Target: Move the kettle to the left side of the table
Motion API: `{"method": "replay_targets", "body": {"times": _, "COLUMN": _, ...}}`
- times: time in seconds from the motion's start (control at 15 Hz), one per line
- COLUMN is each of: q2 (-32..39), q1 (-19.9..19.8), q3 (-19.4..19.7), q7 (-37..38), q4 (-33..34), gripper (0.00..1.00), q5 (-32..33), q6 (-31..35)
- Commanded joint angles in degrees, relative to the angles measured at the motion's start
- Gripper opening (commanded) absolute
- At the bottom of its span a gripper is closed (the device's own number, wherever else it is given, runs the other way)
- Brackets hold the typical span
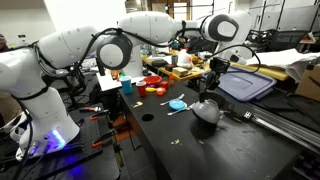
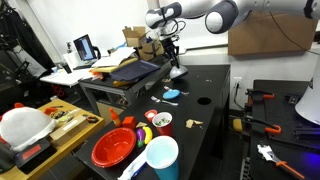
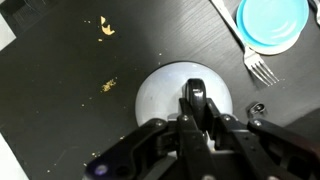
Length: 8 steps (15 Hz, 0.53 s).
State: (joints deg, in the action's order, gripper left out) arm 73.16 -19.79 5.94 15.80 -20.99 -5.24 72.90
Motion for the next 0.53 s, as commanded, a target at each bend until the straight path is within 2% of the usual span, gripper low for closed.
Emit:
{"method": "replay_targets", "body": {"times": 0.0, "q2": -2.4, "q1": 2.2, "q3": -1.5, "q7": -4.4, "q4": -0.6, "gripper": 0.05, "q5": 1.5, "q6": -0.4}}
{"method": "replay_targets", "body": {"times": 0.47, "q2": -5.6, "q1": 5.7, "q3": -3.5, "q7": -11.7, "q4": -0.6, "gripper": 0.05, "q5": 1.5, "q6": -1.4}}
